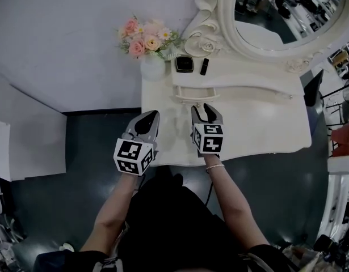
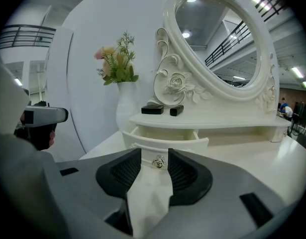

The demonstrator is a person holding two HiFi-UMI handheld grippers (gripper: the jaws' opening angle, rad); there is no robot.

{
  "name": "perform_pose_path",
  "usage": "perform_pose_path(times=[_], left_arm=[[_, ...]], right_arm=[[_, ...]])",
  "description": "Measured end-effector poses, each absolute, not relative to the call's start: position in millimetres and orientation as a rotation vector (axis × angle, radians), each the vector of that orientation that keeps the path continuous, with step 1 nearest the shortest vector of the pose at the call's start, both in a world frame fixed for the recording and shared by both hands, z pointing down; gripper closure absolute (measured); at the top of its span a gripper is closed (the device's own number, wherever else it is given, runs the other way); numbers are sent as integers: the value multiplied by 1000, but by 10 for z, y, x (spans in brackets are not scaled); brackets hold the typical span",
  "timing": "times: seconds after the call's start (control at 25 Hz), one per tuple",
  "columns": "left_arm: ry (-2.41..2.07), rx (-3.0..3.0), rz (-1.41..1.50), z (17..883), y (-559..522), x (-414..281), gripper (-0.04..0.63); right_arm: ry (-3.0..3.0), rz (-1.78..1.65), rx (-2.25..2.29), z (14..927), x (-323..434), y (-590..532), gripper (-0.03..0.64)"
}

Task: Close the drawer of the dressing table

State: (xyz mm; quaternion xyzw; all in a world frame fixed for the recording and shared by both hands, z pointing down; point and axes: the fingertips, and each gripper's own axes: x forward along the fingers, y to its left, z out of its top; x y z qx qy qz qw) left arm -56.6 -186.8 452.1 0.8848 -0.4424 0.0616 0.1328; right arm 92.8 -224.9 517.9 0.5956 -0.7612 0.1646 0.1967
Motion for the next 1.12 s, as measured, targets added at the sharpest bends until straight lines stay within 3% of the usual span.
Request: perform_pose_path(times=[1.12], left_arm=[[-1251,2557,201,4628,-2099,-639,589]], right_arm=[[-2073,417,1717,5258,861,-2652,474]])
